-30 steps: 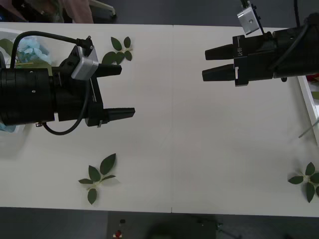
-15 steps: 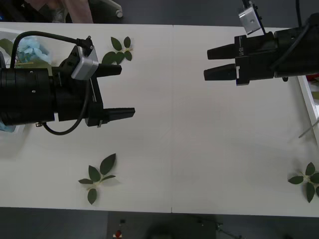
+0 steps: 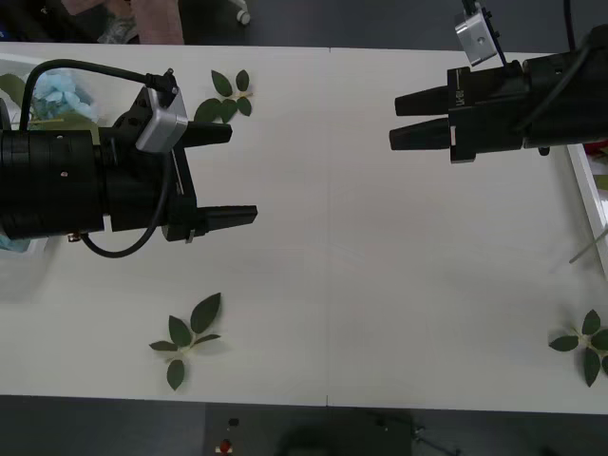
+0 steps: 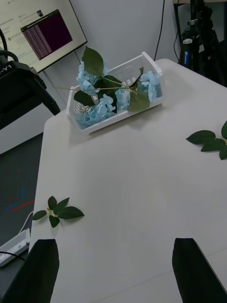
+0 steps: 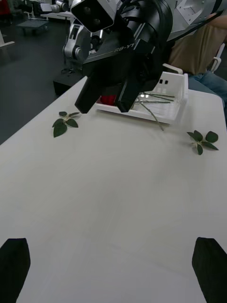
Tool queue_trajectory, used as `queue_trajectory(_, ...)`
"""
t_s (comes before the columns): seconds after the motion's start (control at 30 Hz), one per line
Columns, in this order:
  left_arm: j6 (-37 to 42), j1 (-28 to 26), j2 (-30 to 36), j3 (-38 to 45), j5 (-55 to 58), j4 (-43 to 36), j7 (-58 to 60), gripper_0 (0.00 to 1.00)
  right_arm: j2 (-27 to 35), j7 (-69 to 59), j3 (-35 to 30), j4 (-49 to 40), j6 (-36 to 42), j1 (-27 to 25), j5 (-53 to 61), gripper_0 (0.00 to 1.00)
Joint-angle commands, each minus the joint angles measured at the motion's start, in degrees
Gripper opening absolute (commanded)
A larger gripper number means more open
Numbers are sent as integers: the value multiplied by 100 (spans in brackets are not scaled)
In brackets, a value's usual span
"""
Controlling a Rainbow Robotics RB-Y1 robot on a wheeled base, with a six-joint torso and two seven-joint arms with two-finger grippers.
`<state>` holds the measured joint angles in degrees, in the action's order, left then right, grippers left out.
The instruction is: Put the red flowers into the right box and the blue flowers into the left box
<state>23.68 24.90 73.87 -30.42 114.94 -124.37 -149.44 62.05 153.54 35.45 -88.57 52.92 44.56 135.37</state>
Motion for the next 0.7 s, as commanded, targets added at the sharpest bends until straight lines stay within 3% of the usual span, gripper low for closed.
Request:
queue_trajectory(0.03,-48,138,-48,89,-16,-61,213,100,79,146,-47,-29,-36,62,-19,67)
queue_trajectory(0.37,-48,138,-48,89,-16,-61,213,100,79,146,-47,-29,-36,62,-19,67)
queue_trajectory(0.4,-48,138,-48,89,-16,-61,213,100,79,146,-47,-29,-36,62,-19,69)
queue_trajectory(0.43,-48,138,-48,89,-16,-61,213,100,79,146,-47,-29,-36,62,-19,83)
queue_trajectory(0.5,-48,138,-48,89,-16,-61,213,100,79,146,-47,-29,-36,62,-19,100)
queue_trajectory(0.7,-48,138,-48,89,-16,-61,213,100,79,146,-47,-29,-36,62,-19,100)
